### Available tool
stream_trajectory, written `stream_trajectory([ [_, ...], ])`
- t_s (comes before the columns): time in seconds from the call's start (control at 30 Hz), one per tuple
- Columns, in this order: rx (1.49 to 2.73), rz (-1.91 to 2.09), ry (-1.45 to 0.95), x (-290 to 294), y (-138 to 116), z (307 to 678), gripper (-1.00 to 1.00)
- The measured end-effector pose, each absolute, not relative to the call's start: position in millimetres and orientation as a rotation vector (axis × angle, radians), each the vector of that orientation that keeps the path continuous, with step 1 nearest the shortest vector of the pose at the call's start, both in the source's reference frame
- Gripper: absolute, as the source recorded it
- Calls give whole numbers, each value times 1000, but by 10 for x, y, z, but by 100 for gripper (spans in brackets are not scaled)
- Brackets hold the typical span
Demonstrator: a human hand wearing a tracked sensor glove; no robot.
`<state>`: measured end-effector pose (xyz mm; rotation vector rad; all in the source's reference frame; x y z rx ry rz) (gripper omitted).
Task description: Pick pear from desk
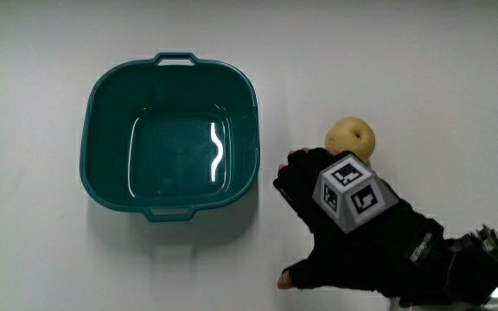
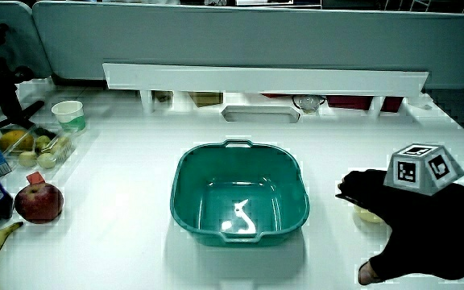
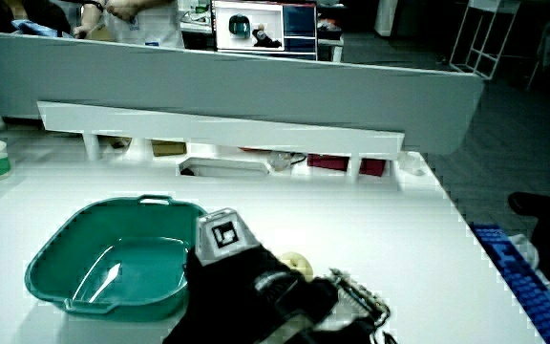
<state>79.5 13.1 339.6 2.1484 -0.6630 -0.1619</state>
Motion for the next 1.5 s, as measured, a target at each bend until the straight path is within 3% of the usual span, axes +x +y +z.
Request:
stream_trajectory([
  [0.47, 2324, -100, -572, 1033, -456, 3500, 0],
  [0.5, 2286, 4, -568, 1036, -498, 3431, 0],
  [0.63, 2303, -74, -435, 1243, -689, 3741, 0],
  [0.93, 2132, -33, -243, 1569, -970, 4231, 0],
  [1.5, 2013, -43, -74, 1908, -1061, 4899, 0],
])
